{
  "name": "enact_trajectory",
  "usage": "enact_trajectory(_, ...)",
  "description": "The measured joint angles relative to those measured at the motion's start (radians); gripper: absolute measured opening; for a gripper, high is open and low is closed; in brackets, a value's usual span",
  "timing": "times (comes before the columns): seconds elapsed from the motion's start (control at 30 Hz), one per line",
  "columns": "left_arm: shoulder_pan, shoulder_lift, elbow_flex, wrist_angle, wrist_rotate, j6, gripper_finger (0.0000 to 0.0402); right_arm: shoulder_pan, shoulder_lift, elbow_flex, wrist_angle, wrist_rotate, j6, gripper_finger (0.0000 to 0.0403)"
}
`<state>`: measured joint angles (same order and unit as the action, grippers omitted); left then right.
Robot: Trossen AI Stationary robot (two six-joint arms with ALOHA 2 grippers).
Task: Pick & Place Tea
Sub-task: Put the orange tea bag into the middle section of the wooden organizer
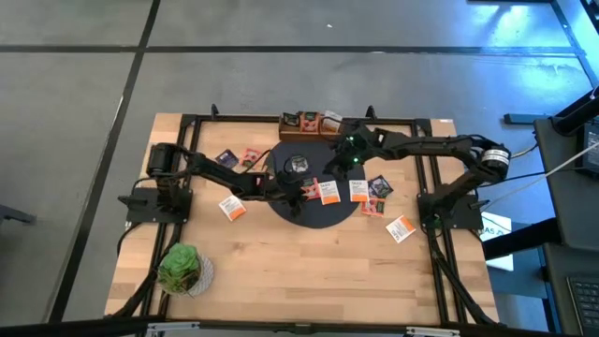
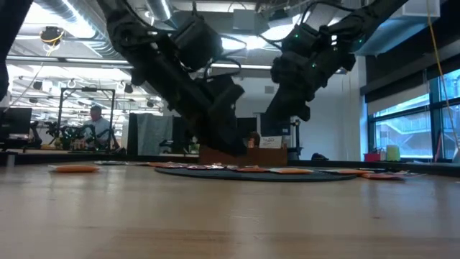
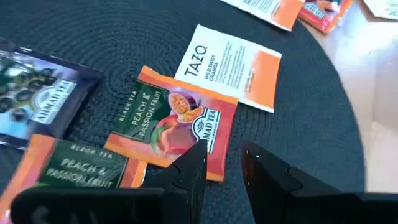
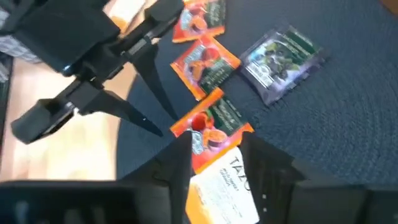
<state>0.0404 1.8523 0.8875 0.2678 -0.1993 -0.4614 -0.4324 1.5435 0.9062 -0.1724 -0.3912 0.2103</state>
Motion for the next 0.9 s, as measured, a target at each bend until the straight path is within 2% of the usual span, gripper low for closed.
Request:
enact_trajectory(0.17, 0.008, 0.042, 0.000, 0.005, 0.007, -0.007, 0.0095, 0.013, 0.041, 0.000, 0.032, 0.001, -0.002, 0.0182)
enact_trajectory(0.3, 0.009, 0.075, 0.001, 0.017, 0.009, -0.023, 0.0095, 0.045, 0.061, 0.000, 0.054, -0.002, -0.012, 0.0201)
enact_trajectory(0.43, 0.009, 0.087, 0.003, 0.023, 0.027, -0.023, 0.0095, 0.057, 0.101, 0.000, 0.091, 0.036, 0.086, 0.0204)
enact_trajectory(0.67, 0.009, 0.088, 0.003, 0.018, 0.031, -0.023, 0.0095, 0.046, 0.223, 0.001, 0.151, 0.019, 0.226, 0.0204)
enact_trajectory(0.9, 0.009, 0.089, 0.003, 0.014, 0.033, -0.019, 0.0095, 0.029, 0.306, 0.030, 0.164, -0.007, 0.256, 0.0204)
